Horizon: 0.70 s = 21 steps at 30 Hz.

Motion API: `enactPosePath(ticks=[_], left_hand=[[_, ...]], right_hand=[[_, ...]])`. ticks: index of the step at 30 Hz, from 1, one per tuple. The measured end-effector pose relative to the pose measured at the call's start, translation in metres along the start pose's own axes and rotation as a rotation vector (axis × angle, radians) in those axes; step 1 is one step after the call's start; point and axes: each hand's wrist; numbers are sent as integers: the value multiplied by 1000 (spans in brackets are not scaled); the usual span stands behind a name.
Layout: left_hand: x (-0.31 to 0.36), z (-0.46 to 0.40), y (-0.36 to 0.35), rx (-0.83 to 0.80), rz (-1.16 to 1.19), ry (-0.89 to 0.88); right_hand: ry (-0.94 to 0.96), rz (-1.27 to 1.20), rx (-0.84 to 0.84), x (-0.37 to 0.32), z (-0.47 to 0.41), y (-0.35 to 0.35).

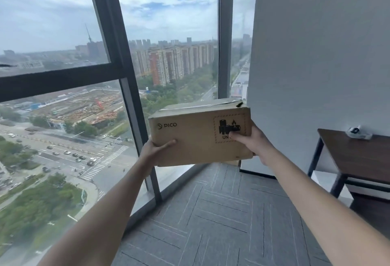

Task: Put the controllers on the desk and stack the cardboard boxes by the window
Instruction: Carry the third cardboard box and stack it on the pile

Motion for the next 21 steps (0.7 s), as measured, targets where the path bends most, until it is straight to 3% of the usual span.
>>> enactPosePath(ticks=[10, 21], left_hand=[[-27, -328, -37, -130, -7, 95], [-45, -618, -134, -186, 18, 76]], right_hand=[[-114, 40, 97, 41, -272, -39], [-113, 59, 153, 109, -557, -13]])
Point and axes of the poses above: each hand's wrist, its own z-axis away from the middle knuckle, its own y-axis out of the back of the hand, x = y × z, and after that the axes turned 1 degree about x, right-handed
